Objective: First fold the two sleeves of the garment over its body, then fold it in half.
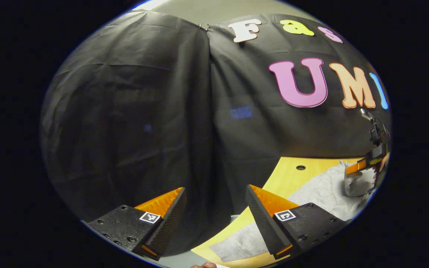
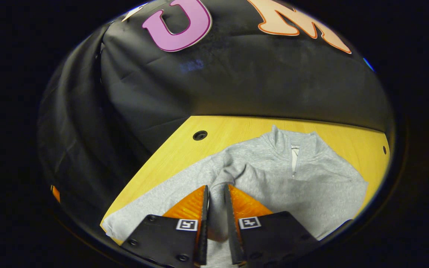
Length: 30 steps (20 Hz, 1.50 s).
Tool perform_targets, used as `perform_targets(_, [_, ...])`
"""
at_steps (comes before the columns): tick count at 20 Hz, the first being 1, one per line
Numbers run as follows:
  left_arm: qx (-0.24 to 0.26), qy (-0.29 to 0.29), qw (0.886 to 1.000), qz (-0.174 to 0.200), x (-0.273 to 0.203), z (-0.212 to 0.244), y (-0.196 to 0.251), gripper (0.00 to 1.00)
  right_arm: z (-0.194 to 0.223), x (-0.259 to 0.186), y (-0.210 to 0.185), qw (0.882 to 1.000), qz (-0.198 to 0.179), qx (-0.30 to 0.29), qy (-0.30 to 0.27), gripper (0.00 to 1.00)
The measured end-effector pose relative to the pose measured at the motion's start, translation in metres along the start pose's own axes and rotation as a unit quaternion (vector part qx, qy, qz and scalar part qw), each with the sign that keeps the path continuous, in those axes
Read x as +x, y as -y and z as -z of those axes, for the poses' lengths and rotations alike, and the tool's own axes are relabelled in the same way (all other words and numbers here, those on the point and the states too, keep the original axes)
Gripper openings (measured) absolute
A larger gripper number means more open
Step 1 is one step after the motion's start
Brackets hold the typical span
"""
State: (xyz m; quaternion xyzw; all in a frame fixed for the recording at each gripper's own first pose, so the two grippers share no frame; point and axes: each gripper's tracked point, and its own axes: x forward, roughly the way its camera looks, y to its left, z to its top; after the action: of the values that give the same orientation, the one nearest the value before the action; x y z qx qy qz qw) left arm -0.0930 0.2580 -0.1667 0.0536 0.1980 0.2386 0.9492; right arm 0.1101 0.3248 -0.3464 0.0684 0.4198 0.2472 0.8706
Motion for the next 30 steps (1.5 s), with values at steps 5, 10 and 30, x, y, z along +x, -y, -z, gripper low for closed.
perform_targets(5, [0.002,-0.046,0.999,0.015,0.002,0.046,0.012,0.95,-0.034,-0.023,0.0,0.998,-0.004,-0.009,0.056,0.92])
perform_targets(10, [-0.014,-0.132,0.991,0.025,0.001,0.115,0.024,0.96,-0.047,-0.055,0.022,0.996,0.012,-0.028,0.08,0.95])
perform_targets(30, [-0.066,-0.272,0.959,0.043,-0.004,0.198,0.045,0.6,-0.042,-0.127,0.111,0.991,0.076,-0.006,0.111,0.99])
